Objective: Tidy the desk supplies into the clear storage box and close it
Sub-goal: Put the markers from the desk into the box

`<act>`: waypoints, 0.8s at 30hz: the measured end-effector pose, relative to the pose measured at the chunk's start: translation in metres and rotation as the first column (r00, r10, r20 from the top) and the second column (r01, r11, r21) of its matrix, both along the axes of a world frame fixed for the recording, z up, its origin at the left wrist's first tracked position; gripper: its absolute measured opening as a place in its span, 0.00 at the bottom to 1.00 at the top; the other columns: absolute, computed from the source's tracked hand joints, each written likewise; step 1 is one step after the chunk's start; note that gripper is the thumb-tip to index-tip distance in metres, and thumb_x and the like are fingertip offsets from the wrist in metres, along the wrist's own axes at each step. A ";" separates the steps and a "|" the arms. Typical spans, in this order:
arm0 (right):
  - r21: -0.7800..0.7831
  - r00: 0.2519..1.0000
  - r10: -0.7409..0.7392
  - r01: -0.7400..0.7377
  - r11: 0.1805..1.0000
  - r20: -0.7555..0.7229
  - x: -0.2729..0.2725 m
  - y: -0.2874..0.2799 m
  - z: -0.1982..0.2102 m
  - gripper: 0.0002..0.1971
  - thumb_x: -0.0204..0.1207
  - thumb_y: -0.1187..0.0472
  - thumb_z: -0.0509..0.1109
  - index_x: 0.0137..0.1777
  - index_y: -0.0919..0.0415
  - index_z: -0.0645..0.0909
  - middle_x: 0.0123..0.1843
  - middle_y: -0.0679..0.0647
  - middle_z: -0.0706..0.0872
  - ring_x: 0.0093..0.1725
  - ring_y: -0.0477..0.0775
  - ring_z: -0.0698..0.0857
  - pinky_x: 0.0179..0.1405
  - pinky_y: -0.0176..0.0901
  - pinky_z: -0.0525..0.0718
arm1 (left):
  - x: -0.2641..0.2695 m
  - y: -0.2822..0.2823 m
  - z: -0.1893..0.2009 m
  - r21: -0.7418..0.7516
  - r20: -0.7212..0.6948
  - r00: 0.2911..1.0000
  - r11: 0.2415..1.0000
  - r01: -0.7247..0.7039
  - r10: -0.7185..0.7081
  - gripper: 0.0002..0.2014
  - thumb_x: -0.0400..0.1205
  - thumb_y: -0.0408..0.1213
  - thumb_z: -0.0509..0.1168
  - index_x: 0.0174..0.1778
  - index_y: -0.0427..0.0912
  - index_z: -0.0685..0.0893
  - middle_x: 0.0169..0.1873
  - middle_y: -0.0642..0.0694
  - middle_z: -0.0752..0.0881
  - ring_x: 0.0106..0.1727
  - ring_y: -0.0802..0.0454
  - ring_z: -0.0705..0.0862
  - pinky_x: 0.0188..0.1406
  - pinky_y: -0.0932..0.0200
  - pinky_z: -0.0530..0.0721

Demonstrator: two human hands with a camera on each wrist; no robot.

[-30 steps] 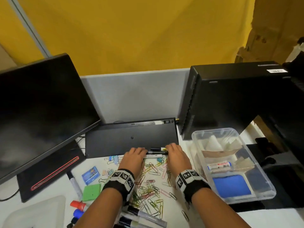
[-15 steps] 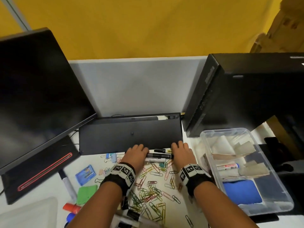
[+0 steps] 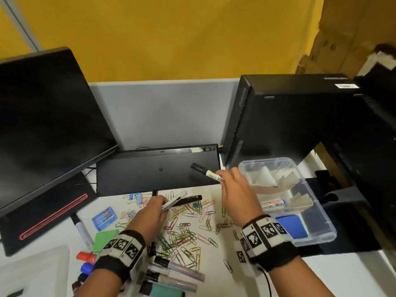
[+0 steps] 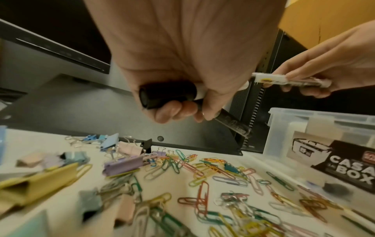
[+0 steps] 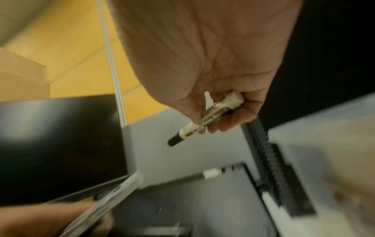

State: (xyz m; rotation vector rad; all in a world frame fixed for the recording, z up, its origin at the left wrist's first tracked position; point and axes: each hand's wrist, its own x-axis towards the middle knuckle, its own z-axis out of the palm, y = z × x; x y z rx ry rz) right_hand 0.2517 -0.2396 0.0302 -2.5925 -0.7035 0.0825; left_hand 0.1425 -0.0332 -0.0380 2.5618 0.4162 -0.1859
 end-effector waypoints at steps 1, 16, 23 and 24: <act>-0.023 0.998 0.006 -0.005 1.000 0.057 -0.001 -0.014 0.011 0.16 0.83 0.61 0.60 0.69 0.49 0.72 0.63 0.48 0.73 0.60 0.49 0.75 0.61 0.44 0.77 | -0.008 -0.002 0.001 -0.029 0.009 1.000 0.999 -0.012 0.012 0.12 0.85 0.43 0.56 0.65 0.50 0.70 0.55 0.52 0.77 0.41 0.57 0.80 0.40 0.63 0.77; -0.523 0.956 -0.247 0.131 0.842 -0.158 0.039 -0.130 0.032 0.09 0.74 0.63 0.69 0.48 0.47 0.80 0.53 0.50 0.82 0.55 0.55 0.82 0.57 0.49 0.81 | -0.035 -0.033 0.013 -0.085 0.051 0.998 0.996 -0.029 0.033 0.17 0.86 0.41 0.57 0.71 0.51 0.73 0.63 0.52 0.80 0.55 0.58 0.78 0.52 0.66 0.73; -0.427 0.934 -0.248 0.121 0.896 -0.255 0.047 -0.136 0.006 0.18 0.77 0.65 0.67 0.62 0.44 0.83 0.64 0.52 0.79 0.63 0.55 0.80 0.68 0.50 0.78 | -0.040 -0.037 0.012 -0.161 0.094 0.996 0.987 0.021 -0.005 0.14 0.85 0.43 0.58 0.66 0.51 0.77 0.53 0.57 0.81 0.51 0.61 0.80 0.49 0.67 0.76; -0.354 0.934 -0.264 0.169 0.920 -0.240 0.044 -0.141 0.002 0.18 0.78 0.64 0.65 0.60 0.41 0.83 0.63 0.51 0.79 0.62 0.56 0.81 0.67 0.51 0.79 | -0.041 -0.039 0.014 -0.197 0.104 0.995 0.980 0.029 -0.009 0.13 0.85 0.44 0.58 0.65 0.53 0.77 0.54 0.57 0.82 0.52 0.62 0.81 0.49 0.69 0.77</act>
